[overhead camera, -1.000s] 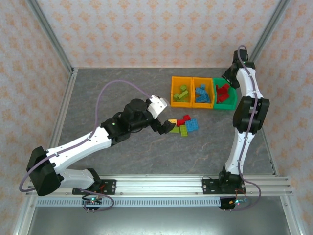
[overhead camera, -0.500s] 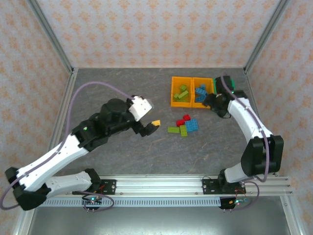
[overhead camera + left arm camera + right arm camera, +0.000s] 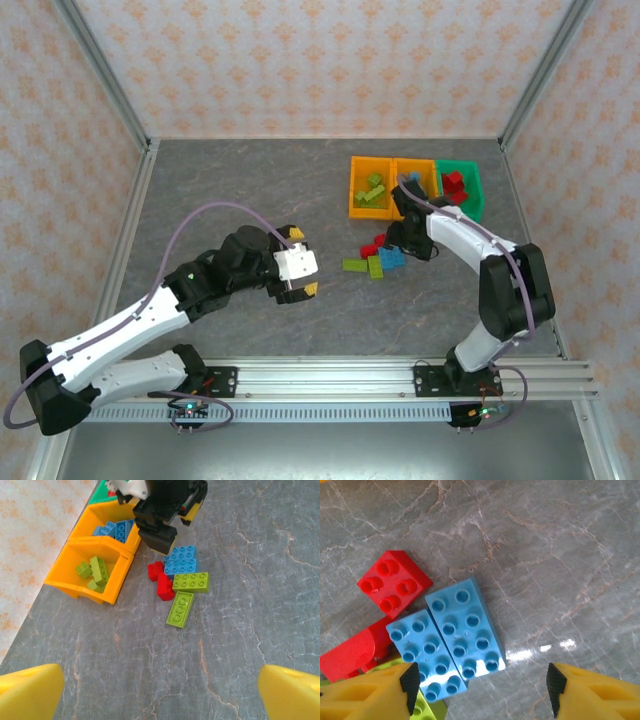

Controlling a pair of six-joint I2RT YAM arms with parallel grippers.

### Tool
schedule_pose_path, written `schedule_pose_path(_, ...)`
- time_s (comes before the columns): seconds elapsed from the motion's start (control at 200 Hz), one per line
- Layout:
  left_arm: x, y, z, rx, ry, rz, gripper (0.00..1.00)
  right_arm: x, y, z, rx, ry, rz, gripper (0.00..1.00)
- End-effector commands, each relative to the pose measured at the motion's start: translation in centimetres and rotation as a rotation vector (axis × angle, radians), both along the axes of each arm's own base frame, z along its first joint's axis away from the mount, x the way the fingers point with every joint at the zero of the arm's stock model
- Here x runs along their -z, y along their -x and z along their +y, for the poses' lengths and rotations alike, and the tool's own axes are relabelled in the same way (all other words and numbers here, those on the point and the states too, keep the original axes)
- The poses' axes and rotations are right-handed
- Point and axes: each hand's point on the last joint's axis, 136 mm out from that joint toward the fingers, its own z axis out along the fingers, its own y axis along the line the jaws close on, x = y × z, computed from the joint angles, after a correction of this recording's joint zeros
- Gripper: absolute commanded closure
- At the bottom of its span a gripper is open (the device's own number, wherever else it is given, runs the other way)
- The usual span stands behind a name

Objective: Sort the legos into containers by color

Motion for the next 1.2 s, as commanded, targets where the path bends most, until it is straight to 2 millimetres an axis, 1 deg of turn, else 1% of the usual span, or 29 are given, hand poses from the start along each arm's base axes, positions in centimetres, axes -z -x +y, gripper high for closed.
schedule_pose_path(0.0, -0.9, 0.1, 0.0, 0.023, 0.022, -0.046, 0.00, 1.1, -1.5, -0.2, 0.014, 0.030, -0.017, 0.32)
schedule_pose_path(0.07, -0.7, 0.2, 0.0, 0.025, 0.019, -0.043, 0.00, 2.0, -1.8, -0.4, 0.030, 0.055, -0.002, 0.36)
schedule_pose_path(0.12, -0.6, 0.2, 0.1, 0.026, 0.018, -0.042, 0.00, 2.6, -1.9, -1.1, 0.053, 0.095, 0.004, 0.40)
schedule_pose_path(0.165, -0.5, 0.2, 0.1, 0.023, 0.017, -0.043, 0.00, 3.2, -1.7, -1.7, 0.070, 0.125, 0.020, 0.42)
schedule_pose_path(0.225, -0.4, 0.2, 0.2, 0.021, 0.015, -0.048, 0.00, 3.9, -1.4, -1.8, 0.080, 0.130, 0.035, 0.45)
schedule_pose_path(0.345, -0.3, 0.1, 0.2, 0.022, 0.016, -0.048, 0.00, 4.1, -0.4, -3.0, 0.135, 0.159, 0.033, 0.48)
schedule_pose_path(0.41, -0.3, 0.1, 0.1, 0.024, 0.017, -0.047, 0.00, 4.0, -0.1, -3.1, 0.150, 0.129, 0.022, 0.47)
schedule_pose_path(0.455, -0.2, 0.1, 0.0, 0.025, 0.017, -0.046, 0.00, 4.0, 0.0, -2.8, 0.148, 0.097, 0.011, 0.42)
schedule_pose_path(0.49, -0.2, 0.1, 0.0, 0.025, 0.016, -0.042, 0.00, 4.1, 0.1, -2.6, 0.137, 0.077, 0.010, 0.37)
schedule_pose_path(0.56, -0.2, 0.1, 0.0, 0.028, 0.019, -0.037, 0.00, 4.4, 0.2, -2.3, 0.114, 0.071, 0.035, 0.34)
schedule_pose_path(0.711, 0.0, 0.1, -0.1, 0.031, 0.018, -0.032, 0.00, 4.4, -0.3, -0.5, 0.050, -0.013, 0.027, 0.36)
schedule_pose_path(0.801, 0.1, 0.1, -0.1, 0.029, 0.016, -0.034, 0.00, 3.9, -0.6, 0.4, 0.015, -0.055, 0.017, 0.44)
schedule_pose_path(0.866, 0.1, 0.1, -0.1, 0.029, 0.016, -0.032, 0.00, 3.3, -0.9, 0.1, 0.028, -0.035, -0.011, 0.44)
schedule_pose_path(0.936, 0.2, 0.0, -0.1, 0.029, 0.015, -0.031, 0.00, 2.6, -1.1, -0.4, 0.039, -0.015, -0.049, 0.41)
schedule_pose_path(1.011, 0.2, 0.0, -0.1, 0.029, 0.015, -0.030, 0.00, 2.2, -1.1, -0.6, 0.033, -0.006, -0.075, 0.39)
schedule_pose_path(1.091, 0.2, 0.0, -0.1, 0.028, 0.016, -0.029, 0.00, 2.6, -0.9, -1.0, 0.027, 0.015, -0.055, 0.38)
schedule_pose_path(1.196, 0.1, 0.0, -0.1, 0.032, 0.018, -0.028, 0.00, 3.9, -0.7, -1.2, 0.025, 0.042, -0.012, 0.39)
